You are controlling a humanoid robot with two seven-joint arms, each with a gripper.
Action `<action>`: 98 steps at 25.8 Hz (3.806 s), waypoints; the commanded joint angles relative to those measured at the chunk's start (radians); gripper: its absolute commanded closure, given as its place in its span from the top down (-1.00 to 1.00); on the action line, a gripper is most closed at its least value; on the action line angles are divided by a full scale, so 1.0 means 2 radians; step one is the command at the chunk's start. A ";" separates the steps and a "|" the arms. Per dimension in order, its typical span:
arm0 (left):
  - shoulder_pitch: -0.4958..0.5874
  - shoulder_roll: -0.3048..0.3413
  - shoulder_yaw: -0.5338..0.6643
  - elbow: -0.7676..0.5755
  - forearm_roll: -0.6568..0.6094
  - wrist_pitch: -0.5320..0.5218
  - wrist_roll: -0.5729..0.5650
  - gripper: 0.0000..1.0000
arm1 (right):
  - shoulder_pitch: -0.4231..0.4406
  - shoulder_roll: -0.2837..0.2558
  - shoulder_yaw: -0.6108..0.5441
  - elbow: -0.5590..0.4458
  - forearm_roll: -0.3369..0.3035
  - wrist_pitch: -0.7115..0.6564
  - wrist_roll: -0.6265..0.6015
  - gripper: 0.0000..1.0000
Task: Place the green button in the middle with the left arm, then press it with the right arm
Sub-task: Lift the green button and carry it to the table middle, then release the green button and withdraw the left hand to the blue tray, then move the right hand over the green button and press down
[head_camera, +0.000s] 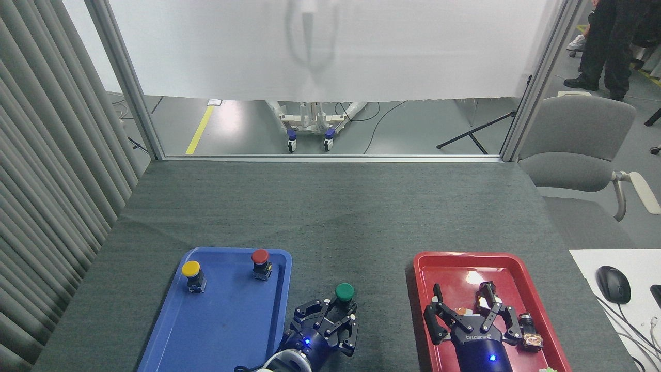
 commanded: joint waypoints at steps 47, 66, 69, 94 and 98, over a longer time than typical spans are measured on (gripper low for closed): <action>0.187 0.128 0.138 -0.333 0.046 0.146 0.002 0.99 | -0.061 0.046 0.154 0.107 0.045 0.012 0.006 -1.00; 0.186 0.130 0.138 -0.307 0.054 0.131 0.004 0.99 | -0.074 0.045 0.170 0.181 0.040 0.025 0.006 -1.00; 0.179 0.132 0.139 -0.308 0.054 0.126 0.004 0.99 | -0.074 0.043 0.170 0.168 0.038 0.025 0.004 -1.00; 0.176 0.138 0.144 -0.312 0.058 0.120 0.003 0.99 | 0.023 -0.037 -0.009 0.004 -0.058 0.001 -0.005 1.00; 0.176 0.146 0.146 -0.312 0.059 0.100 0.002 0.99 | 0.029 -0.039 -0.010 0.001 -0.058 0.000 -0.008 1.00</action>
